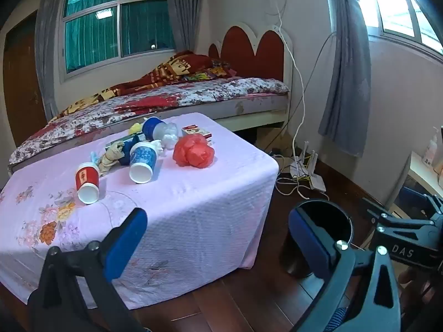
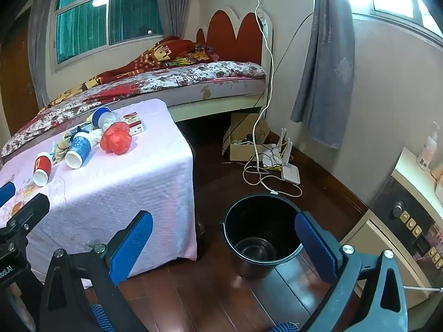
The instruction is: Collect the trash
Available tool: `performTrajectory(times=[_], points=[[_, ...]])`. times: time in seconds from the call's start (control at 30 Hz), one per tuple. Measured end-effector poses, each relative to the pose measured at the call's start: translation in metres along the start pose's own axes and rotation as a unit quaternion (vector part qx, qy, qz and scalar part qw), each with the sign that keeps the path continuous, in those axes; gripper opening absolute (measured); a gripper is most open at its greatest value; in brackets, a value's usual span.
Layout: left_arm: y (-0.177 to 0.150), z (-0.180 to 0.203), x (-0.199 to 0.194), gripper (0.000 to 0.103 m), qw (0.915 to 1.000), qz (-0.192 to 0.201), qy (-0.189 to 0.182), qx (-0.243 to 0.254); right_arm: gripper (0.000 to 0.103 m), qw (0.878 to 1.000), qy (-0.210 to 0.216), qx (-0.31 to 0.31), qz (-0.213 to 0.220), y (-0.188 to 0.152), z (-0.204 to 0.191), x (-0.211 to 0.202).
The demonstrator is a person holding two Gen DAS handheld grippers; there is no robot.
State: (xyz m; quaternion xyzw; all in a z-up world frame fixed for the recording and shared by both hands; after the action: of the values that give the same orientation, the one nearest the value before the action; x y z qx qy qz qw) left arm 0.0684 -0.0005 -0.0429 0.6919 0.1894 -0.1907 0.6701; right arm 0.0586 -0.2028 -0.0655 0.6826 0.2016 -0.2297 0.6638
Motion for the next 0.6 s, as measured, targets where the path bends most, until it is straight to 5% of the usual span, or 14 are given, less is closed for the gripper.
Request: performTrajectory(times=[0.6], points=[[0.002, 0.008, -0.006, 0.102, 1.0, 0.007, 0.0, 0.003, 0.103, 1.0, 0.003, 0.006, 0.007, 0.001, 0.003, -0.002]])
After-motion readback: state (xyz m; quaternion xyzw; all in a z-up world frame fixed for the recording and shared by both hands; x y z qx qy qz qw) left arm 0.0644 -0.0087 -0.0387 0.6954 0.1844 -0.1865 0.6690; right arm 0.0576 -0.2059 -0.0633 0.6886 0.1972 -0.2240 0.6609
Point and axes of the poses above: each gripper's, at about its wrist camera, not at the fingertips, and x roughly the way its jaws point, z to its right, y to its top, the point moved 8 cm from there along x, roughly the way its jaws point, and after that the axes turned 1 degree about z, right-handed, at the moved point
